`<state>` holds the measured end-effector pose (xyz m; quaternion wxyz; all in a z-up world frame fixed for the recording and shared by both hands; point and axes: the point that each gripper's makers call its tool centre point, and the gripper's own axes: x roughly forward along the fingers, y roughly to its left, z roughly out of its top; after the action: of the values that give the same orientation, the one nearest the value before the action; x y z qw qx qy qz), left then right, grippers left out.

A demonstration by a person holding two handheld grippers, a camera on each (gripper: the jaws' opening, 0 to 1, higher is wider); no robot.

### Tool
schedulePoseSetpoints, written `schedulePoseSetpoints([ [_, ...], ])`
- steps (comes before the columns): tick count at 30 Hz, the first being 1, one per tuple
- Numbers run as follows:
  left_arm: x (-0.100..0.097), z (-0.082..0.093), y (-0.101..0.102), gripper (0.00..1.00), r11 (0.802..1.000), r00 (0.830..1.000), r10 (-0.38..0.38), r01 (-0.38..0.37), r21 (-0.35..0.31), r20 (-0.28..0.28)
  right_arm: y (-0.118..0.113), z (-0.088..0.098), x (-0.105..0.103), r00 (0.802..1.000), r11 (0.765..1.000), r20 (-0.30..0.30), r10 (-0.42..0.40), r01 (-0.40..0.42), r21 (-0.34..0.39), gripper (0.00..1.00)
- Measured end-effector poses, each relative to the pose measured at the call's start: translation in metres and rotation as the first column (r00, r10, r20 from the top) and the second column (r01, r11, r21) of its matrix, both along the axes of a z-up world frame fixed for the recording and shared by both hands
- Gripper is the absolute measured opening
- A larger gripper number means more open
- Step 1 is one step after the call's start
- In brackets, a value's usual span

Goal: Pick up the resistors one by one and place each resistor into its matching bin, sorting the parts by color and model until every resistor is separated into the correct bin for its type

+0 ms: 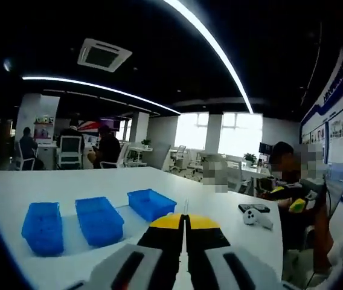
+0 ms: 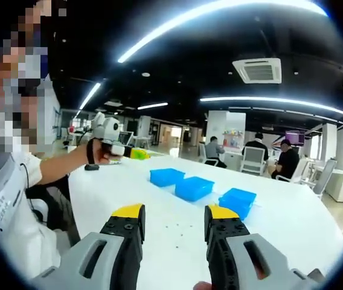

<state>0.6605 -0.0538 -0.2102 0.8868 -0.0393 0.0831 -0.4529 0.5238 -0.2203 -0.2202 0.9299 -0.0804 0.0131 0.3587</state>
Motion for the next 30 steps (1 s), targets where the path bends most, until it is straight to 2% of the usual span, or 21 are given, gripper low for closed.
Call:
schedulePoseSetpoints([
  [3, 0.023, 0.001, -0.025, 0.04, 1.000, 1.000, -0.001, 0.001, -0.011, -0.028, -0.002, 0.001, 0.000, 1.000, 1.000, 0.002, 0.000, 0.000, 0.003, 0.41],
  [7, 0.057, -0.004, -0.054, 0.04, 0.999, 1.000, 0.011, -0.011, 0.033, -0.017, -0.004, 0.002, 0.000, 1.000, 1.000, 0.003, -0.003, 0.003, 0.005, 0.41],
  [15, 0.142, -0.037, -0.098, 0.04, 0.988, 0.995, 0.097, -0.091, 0.127, -0.039, -0.009, 0.002, 0.002, 1.000, 1.000, 0.001, -0.011, 0.011, 0.012, 0.41],
  [17, 0.159, -0.041, -0.105, 0.04, 0.986, 0.992, 0.116, -0.108, 0.125, -0.053, -0.009, 0.001, 0.003, 1.000, 1.000, -0.001, -0.012, 0.012, 0.011, 0.41],
  [23, 0.194, -0.056, -0.124, 0.05, 0.976, 0.980, 0.176, -0.162, 0.144, -0.090, -0.008, 0.000, 0.005, 1.000, 1.000, -0.007, -0.009, 0.009, 0.008, 0.41],
  [26, 0.200, -0.063, -0.133, 0.05, 0.974, 0.978, 0.186, -0.171, 0.147, -0.097, -0.010, 0.000, 0.005, 1.000, 1.000, -0.010, -0.011, 0.012, 0.008, 0.41],
  [28, 0.201, -0.068, -0.138, 0.05, 0.970, 0.979, 0.190, -0.175, 0.168, -0.080, -0.010, 0.000, 0.005, 1.000, 1.000, -0.009, -0.012, 0.012, 0.008, 0.41],
  [30, 0.201, -0.067, -0.144, 0.08, 0.975, 0.982, 0.176, -0.164, 0.147, -0.071, -0.011, 0.001, 0.005, 1.000, 1.000, -0.009, -0.013, 0.013, 0.010, 0.41],
])
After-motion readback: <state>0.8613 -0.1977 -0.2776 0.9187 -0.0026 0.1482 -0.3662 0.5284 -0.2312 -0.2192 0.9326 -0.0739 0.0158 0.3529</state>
